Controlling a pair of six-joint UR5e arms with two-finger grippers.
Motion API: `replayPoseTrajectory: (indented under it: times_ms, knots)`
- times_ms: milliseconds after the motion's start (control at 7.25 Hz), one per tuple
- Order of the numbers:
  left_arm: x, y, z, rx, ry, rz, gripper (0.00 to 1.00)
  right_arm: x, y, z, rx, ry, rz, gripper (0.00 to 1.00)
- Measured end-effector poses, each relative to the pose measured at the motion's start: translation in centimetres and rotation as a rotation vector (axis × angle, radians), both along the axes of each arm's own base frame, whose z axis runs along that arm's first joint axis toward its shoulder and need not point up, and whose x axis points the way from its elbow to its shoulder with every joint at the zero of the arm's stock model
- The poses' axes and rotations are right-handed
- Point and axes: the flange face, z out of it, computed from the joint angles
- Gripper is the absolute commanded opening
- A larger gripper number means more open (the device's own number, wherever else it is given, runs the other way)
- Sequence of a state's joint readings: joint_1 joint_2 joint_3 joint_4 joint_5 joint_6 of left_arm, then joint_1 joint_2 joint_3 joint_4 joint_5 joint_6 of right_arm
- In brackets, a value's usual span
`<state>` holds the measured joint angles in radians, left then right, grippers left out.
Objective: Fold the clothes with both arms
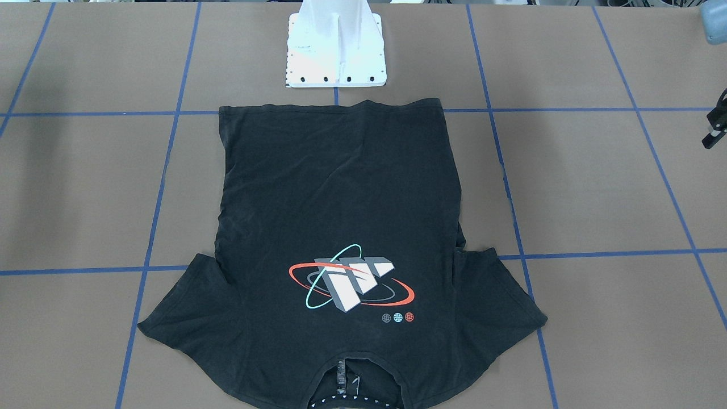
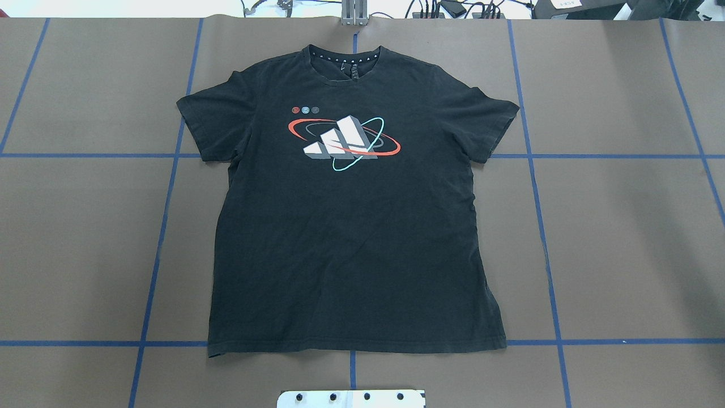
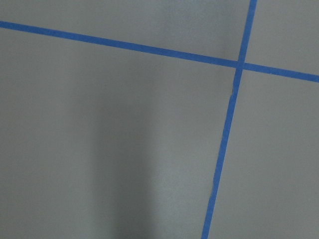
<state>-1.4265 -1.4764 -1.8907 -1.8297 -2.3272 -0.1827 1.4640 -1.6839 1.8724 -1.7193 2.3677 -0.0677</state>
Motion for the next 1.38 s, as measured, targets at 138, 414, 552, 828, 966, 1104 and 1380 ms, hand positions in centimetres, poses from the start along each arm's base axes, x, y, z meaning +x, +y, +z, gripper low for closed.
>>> replayPoseTrajectory:
  times_ms: [138,414,552,828,966,1104,1380]
  knots:
    - [0.0,0.4,0.4,-0.005,-0.004,0.001,1.00,-0.1,-0.2,0.7,0.000,-0.008,0.001,1.00]
    - [0.2,0.6,0.8,-0.012,-0.003,0.006,1.00,-1.1,-1.2,0.9,-0.016,-0.068,0.032,1.00]
    - [0.2,0.6,0.8,-0.010,-0.002,0.009,1.00,-1.7,-1.9,0.7,0.003,-0.091,0.039,1.00]
    - [0.3,0.0,0.0,0.021,-0.004,0.008,1.00,-4.7,-4.1,0.0,0.024,-0.115,0.033,1.00]
    - [0.4,-0.5,-0.2,0.035,-0.005,0.008,1.00,-7.4,-6.4,-1.0,0.023,-0.124,0.026,1.00]
    - [0.5,-0.9,-0.4,0.044,-0.006,0.009,1.00,-10.3,-8.9,-1.9,0.020,-0.133,0.016,0.99]
    - [0.7,-1.8,-1.1,0.060,-0.003,0.009,1.00,-15.7,-14.9,-4.4,-0.004,-0.148,0.033,0.93]
